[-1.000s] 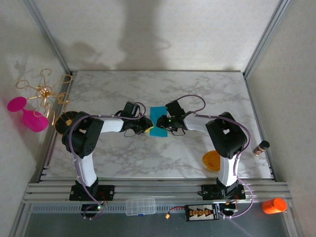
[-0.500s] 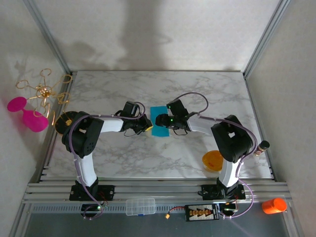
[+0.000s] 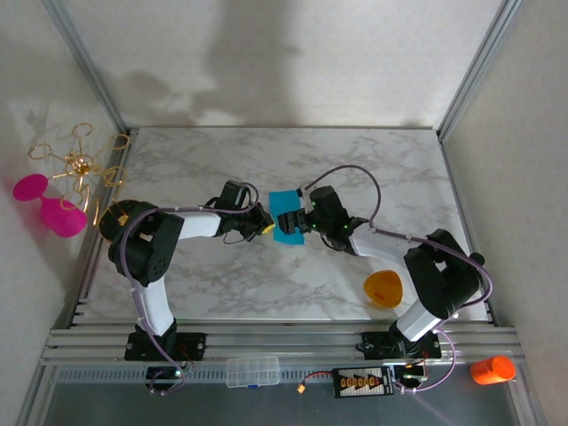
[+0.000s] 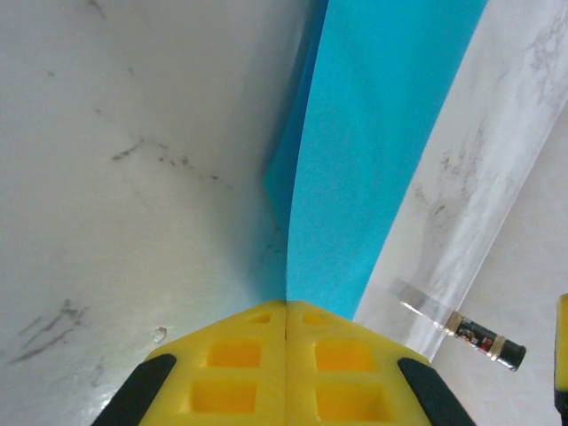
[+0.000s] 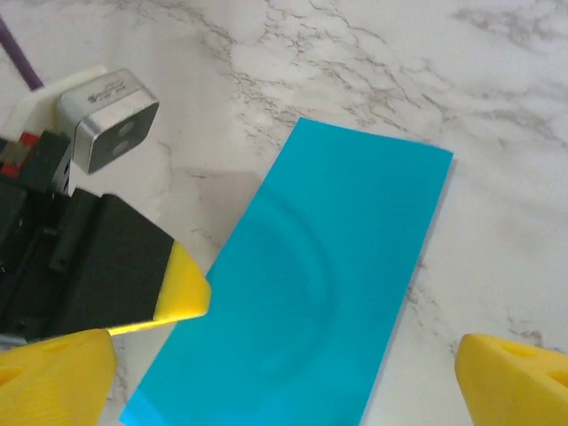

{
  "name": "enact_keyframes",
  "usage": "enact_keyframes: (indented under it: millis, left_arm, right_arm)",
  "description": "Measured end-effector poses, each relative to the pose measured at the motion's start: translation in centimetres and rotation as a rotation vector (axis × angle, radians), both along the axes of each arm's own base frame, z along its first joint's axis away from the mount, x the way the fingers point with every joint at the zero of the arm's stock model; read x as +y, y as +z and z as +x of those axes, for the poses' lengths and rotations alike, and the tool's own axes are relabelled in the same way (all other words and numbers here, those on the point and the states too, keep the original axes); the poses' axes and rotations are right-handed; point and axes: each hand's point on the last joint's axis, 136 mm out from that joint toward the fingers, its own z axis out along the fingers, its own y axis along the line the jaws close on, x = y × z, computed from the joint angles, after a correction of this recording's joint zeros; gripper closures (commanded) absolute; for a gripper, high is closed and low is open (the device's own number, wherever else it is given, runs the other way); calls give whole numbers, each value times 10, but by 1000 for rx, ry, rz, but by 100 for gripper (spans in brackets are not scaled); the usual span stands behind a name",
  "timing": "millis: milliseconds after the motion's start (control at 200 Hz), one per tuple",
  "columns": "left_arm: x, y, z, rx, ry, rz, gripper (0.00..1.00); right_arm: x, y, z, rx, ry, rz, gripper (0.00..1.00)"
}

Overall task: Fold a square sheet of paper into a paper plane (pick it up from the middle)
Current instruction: Third fold the triangle at the center of the table.

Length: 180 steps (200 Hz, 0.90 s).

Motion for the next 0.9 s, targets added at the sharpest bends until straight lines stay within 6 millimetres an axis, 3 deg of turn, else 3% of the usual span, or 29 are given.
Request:
enact_keyframes:
  millis: [235, 456, 691, 901]
  left_arm:
    - [-1, 1, -1, 6, 8, -3, 96]
    - [-1, 0, -1, 9, 8, 1, 96]
    - [-1, 0, -2, 13, 7, 4, 96]
    - [0, -2, -3, 19, 10, 9, 96]
  right_arm:
    - [23, -8, -23, -164, 134, -160, 1]
    - [45, -40, -52, -210, 293, -271, 7]
    - [40, -66, -49, -233, 305, -379, 17]
    - [33, -73, -42, -277, 281, -431, 27]
